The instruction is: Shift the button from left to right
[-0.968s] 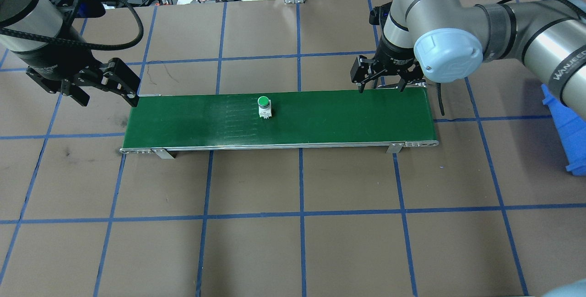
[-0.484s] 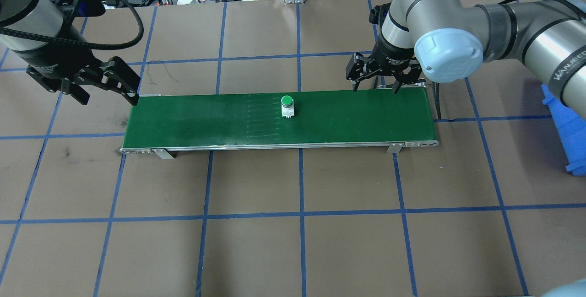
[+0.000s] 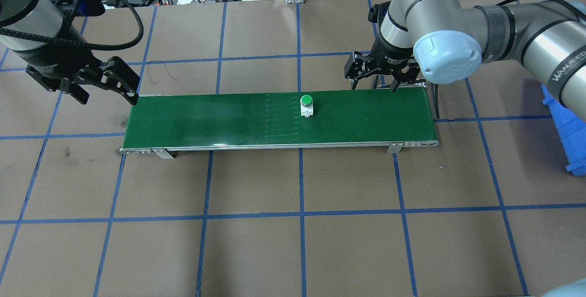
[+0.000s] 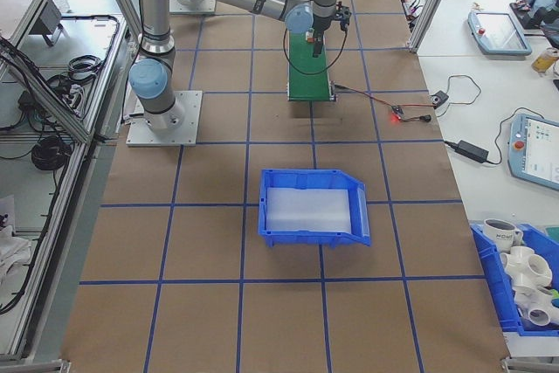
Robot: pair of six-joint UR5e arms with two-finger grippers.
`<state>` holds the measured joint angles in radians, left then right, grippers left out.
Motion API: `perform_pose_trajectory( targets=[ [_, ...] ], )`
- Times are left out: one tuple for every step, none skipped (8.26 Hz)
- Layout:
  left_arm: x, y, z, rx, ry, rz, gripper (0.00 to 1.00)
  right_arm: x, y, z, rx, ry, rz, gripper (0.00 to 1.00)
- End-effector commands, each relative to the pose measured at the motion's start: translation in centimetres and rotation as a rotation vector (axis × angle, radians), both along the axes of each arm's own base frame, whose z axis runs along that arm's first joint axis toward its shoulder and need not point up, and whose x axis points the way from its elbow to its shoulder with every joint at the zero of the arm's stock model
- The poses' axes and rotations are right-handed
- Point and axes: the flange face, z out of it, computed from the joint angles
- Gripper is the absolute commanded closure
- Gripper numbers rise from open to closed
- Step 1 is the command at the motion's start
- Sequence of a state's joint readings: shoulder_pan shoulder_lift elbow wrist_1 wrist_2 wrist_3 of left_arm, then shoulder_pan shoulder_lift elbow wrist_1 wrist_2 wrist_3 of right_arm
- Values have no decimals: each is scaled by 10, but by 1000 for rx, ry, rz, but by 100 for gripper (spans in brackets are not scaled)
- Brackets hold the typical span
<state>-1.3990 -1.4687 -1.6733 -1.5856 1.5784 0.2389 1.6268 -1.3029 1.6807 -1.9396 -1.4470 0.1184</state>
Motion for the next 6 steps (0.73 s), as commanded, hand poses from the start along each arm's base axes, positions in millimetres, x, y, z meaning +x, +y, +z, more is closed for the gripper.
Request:
perform_pose_trajectory(
  targets=[
    [0, 0, 0, 0, 0, -2, 0, 3, -1, 0, -15, -14, -4, 0],
    [0, 0, 0, -1, 0, -5, 0, 6, -1, 1, -18, -35, -21, 0],
    [0, 0, 0, -1, 0, -6, 0, 7, -2, 2, -25, -45, -26, 0],
    [0, 0, 1, -4, -1, -10, 0, 10, -4, -1, -23, -62, -38, 0],
    [0, -3, 1, -22, -4, -10, 0, 13, -7, -3, -35, -83, -59, 0],
    [1, -4, 1, -36, -6, -11, 0, 13, -8, -6, -32, -79, -57, 0]
  ],
)
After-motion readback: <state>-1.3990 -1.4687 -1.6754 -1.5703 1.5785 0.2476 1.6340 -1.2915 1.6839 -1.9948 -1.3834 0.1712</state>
